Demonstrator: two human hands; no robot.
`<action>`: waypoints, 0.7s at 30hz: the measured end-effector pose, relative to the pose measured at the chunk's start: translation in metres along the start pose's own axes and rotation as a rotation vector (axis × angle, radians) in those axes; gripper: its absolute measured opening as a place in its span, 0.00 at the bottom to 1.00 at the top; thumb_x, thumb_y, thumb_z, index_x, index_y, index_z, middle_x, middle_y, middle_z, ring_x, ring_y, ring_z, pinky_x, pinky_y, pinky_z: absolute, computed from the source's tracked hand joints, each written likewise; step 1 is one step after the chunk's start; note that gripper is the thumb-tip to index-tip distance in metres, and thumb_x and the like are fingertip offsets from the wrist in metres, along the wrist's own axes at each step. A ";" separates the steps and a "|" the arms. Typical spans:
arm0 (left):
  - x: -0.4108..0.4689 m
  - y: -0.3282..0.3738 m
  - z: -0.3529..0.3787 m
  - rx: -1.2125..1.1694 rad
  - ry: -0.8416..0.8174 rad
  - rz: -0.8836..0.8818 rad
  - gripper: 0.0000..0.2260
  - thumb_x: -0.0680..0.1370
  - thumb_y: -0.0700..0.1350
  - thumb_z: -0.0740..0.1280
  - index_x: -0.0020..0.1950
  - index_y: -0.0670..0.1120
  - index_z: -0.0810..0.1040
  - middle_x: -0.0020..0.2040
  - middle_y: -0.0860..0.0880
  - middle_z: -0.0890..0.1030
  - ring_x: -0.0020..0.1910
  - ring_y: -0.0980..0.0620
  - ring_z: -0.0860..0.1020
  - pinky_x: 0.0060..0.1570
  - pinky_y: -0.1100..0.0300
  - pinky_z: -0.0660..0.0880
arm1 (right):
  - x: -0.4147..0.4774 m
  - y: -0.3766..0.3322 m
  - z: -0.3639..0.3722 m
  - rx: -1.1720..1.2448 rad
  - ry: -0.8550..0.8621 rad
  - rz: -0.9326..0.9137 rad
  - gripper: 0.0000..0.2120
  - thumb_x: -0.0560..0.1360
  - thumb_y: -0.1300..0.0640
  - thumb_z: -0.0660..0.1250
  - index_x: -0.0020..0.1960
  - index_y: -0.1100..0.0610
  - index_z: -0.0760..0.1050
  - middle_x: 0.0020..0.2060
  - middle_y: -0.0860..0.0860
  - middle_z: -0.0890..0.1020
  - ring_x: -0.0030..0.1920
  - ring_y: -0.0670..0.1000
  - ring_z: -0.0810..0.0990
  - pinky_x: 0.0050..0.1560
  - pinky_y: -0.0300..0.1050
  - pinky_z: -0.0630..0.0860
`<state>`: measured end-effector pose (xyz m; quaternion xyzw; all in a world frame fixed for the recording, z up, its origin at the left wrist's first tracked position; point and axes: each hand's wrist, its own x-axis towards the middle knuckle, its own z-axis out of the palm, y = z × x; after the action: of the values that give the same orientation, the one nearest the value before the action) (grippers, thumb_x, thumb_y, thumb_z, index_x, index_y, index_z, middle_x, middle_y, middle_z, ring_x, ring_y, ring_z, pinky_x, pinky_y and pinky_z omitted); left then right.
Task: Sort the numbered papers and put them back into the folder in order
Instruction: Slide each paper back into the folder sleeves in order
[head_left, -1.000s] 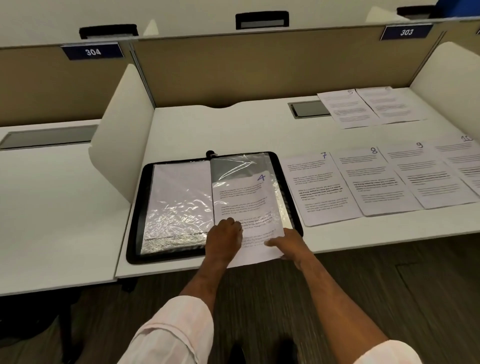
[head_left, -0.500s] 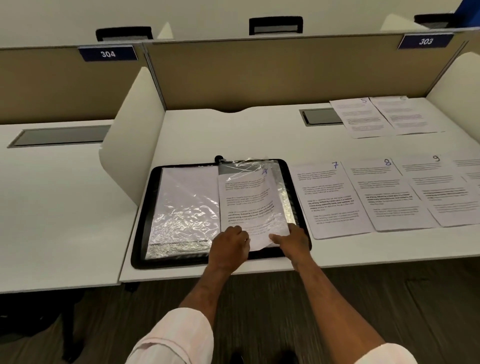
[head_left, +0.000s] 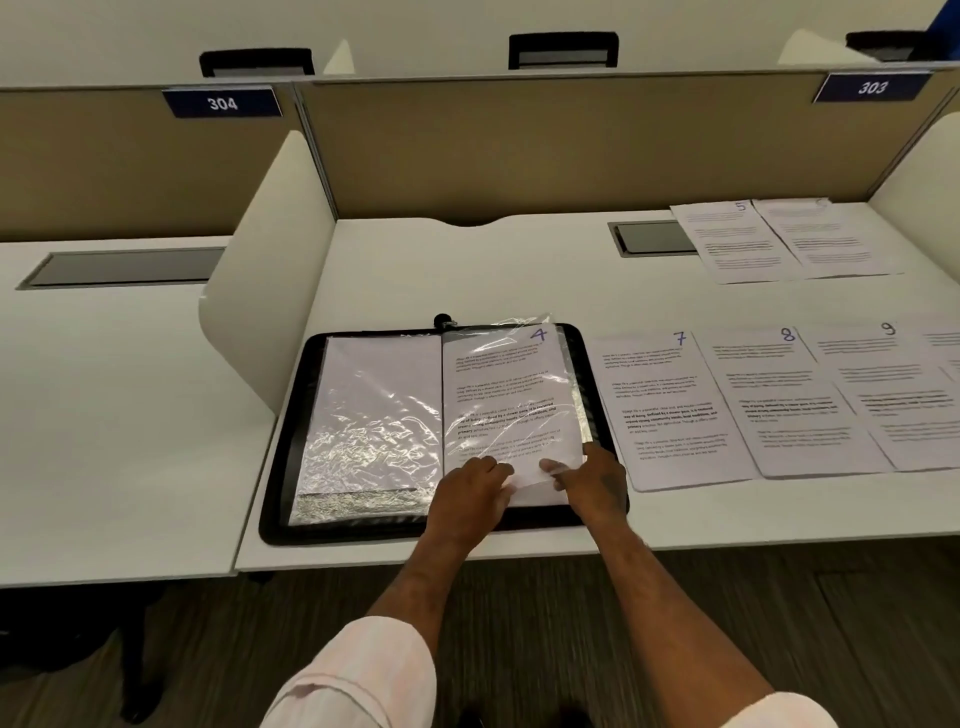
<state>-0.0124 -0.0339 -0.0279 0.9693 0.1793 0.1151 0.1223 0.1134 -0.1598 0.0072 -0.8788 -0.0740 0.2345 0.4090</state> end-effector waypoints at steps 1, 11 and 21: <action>0.002 0.000 0.000 0.000 -0.001 0.009 0.11 0.72 0.49 0.74 0.52 0.50 0.81 0.45 0.51 0.82 0.42 0.50 0.80 0.33 0.57 0.76 | -0.001 -0.001 -0.001 0.000 -0.003 -0.005 0.17 0.69 0.49 0.76 0.52 0.56 0.75 0.37 0.49 0.82 0.36 0.46 0.79 0.31 0.38 0.69; 0.021 0.001 -0.002 0.133 -0.019 0.124 0.15 0.64 0.47 0.79 0.47 0.50 0.81 0.41 0.52 0.80 0.39 0.50 0.80 0.31 0.59 0.75 | -0.001 0.013 -0.008 -0.036 -0.062 -0.055 0.28 0.66 0.51 0.78 0.63 0.54 0.75 0.49 0.51 0.83 0.44 0.48 0.82 0.39 0.37 0.74; 0.033 0.017 0.000 0.085 -0.062 0.046 0.10 0.69 0.43 0.73 0.50 0.46 0.79 0.43 0.48 0.81 0.41 0.46 0.81 0.34 0.54 0.76 | -0.007 0.012 -0.018 -0.071 -0.094 -0.066 0.22 0.70 0.55 0.76 0.62 0.54 0.75 0.52 0.51 0.81 0.49 0.50 0.79 0.48 0.40 0.74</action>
<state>0.0227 -0.0371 -0.0171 0.9806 0.1580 0.0798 0.0841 0.1153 -0.1823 0.0107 -0.8778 -0.1304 0.2591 0.3811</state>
